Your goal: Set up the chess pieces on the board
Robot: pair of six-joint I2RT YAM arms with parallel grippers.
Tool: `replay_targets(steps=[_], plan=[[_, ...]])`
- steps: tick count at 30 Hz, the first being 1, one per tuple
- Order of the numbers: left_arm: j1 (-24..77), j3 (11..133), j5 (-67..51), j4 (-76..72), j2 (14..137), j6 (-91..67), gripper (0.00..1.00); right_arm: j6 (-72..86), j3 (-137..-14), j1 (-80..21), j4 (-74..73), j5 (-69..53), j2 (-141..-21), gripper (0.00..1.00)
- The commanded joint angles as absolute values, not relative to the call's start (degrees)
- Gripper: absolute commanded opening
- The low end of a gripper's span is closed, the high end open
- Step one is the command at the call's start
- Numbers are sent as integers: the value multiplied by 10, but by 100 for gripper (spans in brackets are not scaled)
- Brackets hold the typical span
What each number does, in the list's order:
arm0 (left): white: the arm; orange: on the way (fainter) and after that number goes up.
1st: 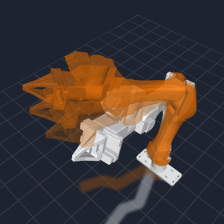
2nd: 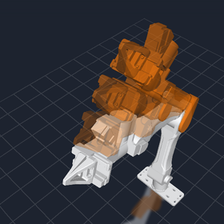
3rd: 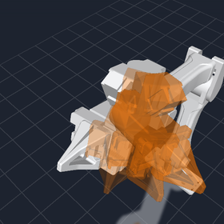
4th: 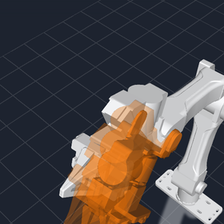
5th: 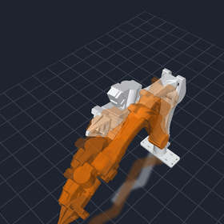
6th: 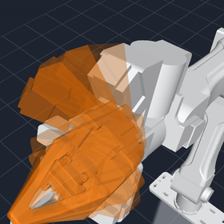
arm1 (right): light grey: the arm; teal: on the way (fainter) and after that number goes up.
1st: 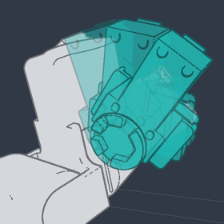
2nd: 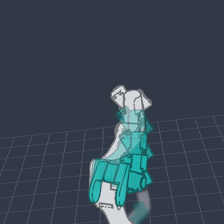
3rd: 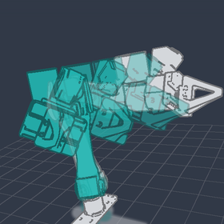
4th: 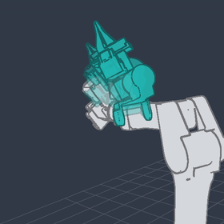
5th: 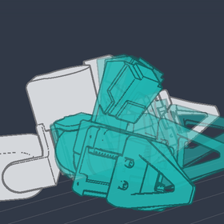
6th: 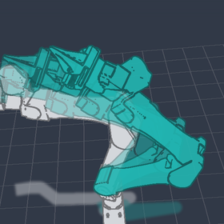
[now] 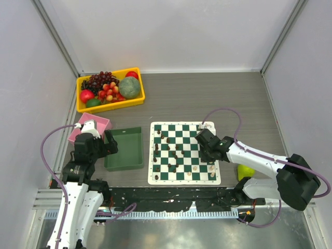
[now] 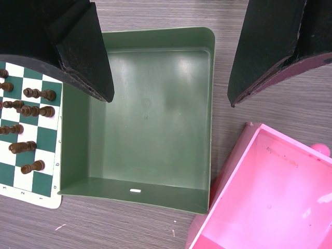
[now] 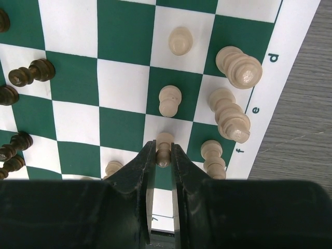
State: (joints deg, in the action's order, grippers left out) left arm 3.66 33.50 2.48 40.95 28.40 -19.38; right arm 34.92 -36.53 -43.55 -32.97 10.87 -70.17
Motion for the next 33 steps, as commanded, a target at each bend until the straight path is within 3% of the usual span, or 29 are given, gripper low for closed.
replay_targets(steps=[1,21,33], plan=[[35,352,19,391,286,-195,99,359,-366,-439,-311,122,-704,22],[35,352,18,391,283,-195,99,341,-374,-438,-318,112,-720,26],[35,352,19,391,280,-195,99,337,-417,-439,-368,120,-662,35]])
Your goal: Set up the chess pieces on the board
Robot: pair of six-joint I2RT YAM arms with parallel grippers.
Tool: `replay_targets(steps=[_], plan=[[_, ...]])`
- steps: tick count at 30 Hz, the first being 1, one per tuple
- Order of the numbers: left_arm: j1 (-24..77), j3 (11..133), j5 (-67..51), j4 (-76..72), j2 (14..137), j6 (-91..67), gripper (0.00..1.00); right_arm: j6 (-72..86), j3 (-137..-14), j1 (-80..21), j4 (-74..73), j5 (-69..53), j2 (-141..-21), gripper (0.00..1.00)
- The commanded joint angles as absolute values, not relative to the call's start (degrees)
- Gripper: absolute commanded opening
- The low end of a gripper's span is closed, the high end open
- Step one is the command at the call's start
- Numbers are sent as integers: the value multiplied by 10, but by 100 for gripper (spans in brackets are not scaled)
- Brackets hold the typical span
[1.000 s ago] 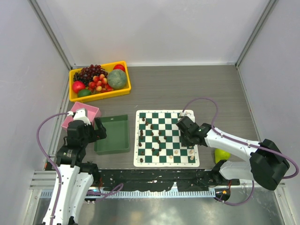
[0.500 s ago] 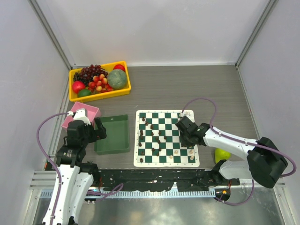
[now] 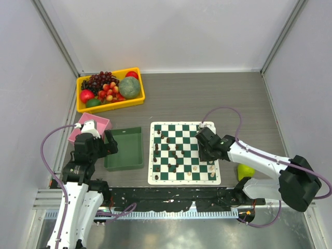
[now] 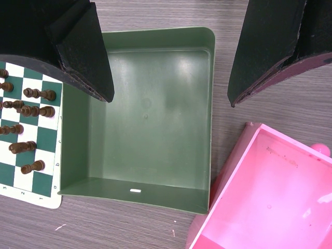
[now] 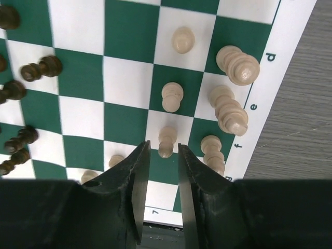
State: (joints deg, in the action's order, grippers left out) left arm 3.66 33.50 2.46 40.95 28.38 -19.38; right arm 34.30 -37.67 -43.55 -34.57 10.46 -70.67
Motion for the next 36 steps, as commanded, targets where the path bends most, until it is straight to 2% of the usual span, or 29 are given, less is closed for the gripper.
replay_targets(steps=[1,5,15,36], plan=[[35,352,20,391,280,-195,99,337,-424,-439,-374,120,-649,36],[35,352,20,391,280,-195,99,330,-426,-439,-381,115,-626,40],[35,352,21,391,279,-195,99,368,-389,-477,-353,80,-616,42],[35,352,18,392,284,-195,99,396,-389,-541,-323,76,-707,40]])
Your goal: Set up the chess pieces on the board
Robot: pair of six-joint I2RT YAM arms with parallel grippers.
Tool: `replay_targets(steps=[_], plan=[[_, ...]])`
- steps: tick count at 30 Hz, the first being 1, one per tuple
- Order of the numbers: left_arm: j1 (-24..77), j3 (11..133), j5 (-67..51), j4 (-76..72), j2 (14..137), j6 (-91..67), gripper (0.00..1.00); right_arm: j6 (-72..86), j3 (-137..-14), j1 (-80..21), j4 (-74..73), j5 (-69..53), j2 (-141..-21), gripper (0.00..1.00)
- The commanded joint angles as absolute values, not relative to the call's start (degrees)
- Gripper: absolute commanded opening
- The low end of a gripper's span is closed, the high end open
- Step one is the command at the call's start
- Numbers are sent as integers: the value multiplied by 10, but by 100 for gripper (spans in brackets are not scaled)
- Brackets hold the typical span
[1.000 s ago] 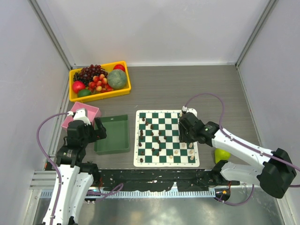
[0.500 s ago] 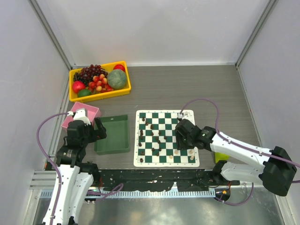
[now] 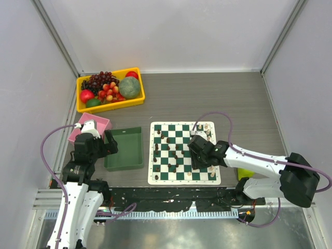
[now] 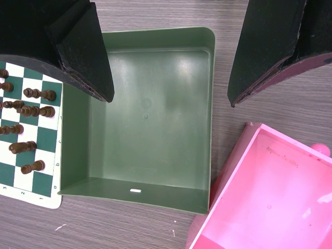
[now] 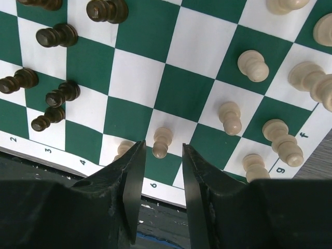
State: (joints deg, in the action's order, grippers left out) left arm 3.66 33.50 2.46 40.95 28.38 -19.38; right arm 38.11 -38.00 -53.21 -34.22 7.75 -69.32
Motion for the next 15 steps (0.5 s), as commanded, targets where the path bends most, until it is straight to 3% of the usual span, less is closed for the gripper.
replay_targets(steps=[1,15], plan=[[36,352,19,391,284,-195,99,395,-388,-542,-320,76,-711,40],[36,352,21,390,284,-195,99,392,-386,-543,-308,73,-728,32]])
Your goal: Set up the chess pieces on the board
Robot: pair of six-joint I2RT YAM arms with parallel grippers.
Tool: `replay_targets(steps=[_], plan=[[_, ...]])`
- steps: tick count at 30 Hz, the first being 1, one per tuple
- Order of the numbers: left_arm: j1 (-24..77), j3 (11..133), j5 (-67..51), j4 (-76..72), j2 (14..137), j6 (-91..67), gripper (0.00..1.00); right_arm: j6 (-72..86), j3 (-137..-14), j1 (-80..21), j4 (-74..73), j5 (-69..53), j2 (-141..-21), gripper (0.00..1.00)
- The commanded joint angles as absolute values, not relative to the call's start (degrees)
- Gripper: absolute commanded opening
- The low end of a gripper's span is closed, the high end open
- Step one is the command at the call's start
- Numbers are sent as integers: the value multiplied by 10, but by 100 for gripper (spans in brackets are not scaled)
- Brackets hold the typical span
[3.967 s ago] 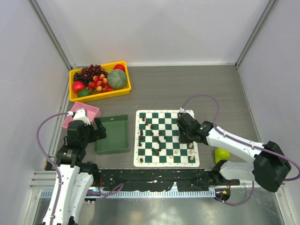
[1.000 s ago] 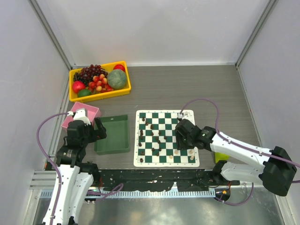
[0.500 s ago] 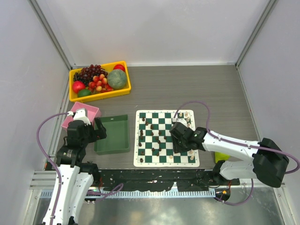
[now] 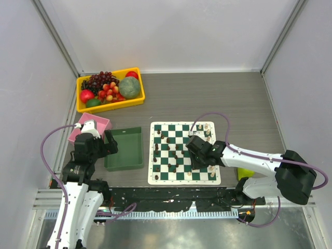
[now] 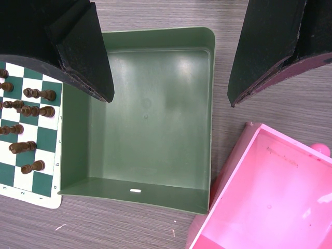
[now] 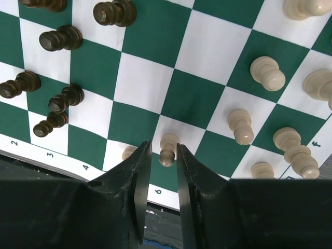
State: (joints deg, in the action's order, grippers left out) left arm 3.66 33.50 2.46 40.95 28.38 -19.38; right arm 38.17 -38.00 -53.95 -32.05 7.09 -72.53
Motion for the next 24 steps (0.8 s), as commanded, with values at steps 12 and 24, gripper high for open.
replay_targets(steps=[12,24], plan=[[35,352,21,391,282,-195,99,390,-385,-545,-319,79,-729,27],[35,352,19,391,284,-195,99,389,-383,-544,-327,80,-720,32]])
